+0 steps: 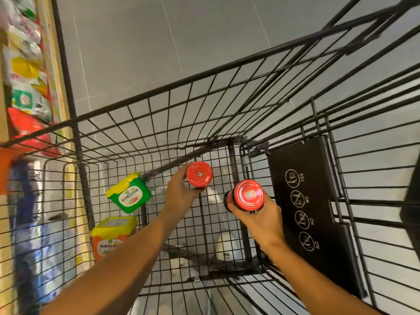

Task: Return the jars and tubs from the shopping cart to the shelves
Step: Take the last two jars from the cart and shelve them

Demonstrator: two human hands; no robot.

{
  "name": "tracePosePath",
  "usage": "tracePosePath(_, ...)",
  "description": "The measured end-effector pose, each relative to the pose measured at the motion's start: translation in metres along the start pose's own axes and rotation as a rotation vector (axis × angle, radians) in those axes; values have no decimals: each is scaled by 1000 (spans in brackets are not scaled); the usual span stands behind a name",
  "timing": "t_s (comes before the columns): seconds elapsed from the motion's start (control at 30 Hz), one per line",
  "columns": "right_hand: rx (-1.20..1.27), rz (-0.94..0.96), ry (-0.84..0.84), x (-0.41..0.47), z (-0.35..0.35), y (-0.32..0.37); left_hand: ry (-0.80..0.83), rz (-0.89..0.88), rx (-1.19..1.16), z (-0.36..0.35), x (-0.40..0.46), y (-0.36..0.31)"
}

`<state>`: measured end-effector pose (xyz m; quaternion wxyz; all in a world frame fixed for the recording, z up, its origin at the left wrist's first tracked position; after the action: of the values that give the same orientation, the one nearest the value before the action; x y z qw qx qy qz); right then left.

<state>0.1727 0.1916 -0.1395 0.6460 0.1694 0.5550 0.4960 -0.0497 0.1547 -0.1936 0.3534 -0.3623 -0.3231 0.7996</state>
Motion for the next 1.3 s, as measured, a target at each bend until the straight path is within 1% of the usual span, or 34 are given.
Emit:
tracePosePath(0.07,-22,26,11,-3,4,8,-34,6,-44,6,-6,-9)
tracePosePath(0.17,-61,71,32,-12,14,32,-10,-13,-112,29,-27,-38)
tracePosePath(0.3,-72,107,108,-42,28,85,30,-13,-177,89,-66,-88)
tracePosePath(0.47,-187,216,242,-93,50,167,-33,7,-181,172,-120,-157)
tracePosePath(0.63,-285,348,291,-147,64,252,-181,-17,-181,244,-175,-216)
tracePosePath(0.8,-261,480,322,-197,70,316,-368,-68,-198,300,-236,-262)
tracePosePath(0.83,-256,515,324,-203,70,324,-385,-77,-210,308,-248,-270)
tracePosePath(0.87,-250,535,321,-207,70,330,-398,-91,-220,312,-255,-274)
tracePosePath(1.07,-228,730,377,-275,65,382,-647,-153,-244,354,-344,-295)
tracePosePath(1.2,-213,835,484,-326,50,399,-741,-183,-259,384,-410,-297)
tracePosePath(1.3,-203,891,566,-372,33,403,-828,-175,-254,405,-461,-285)
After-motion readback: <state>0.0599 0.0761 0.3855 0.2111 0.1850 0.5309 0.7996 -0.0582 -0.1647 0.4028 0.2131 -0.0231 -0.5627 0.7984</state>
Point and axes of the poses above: each hand's wrist, its own x-axis towards the middle knuckle, its own z-axis out of the back of the hand, y = z × x, the point moved 2 cm from there along x, towards the middle knuckle, and after that the axes turned 6 degrees about x, right-handed, at the moved point
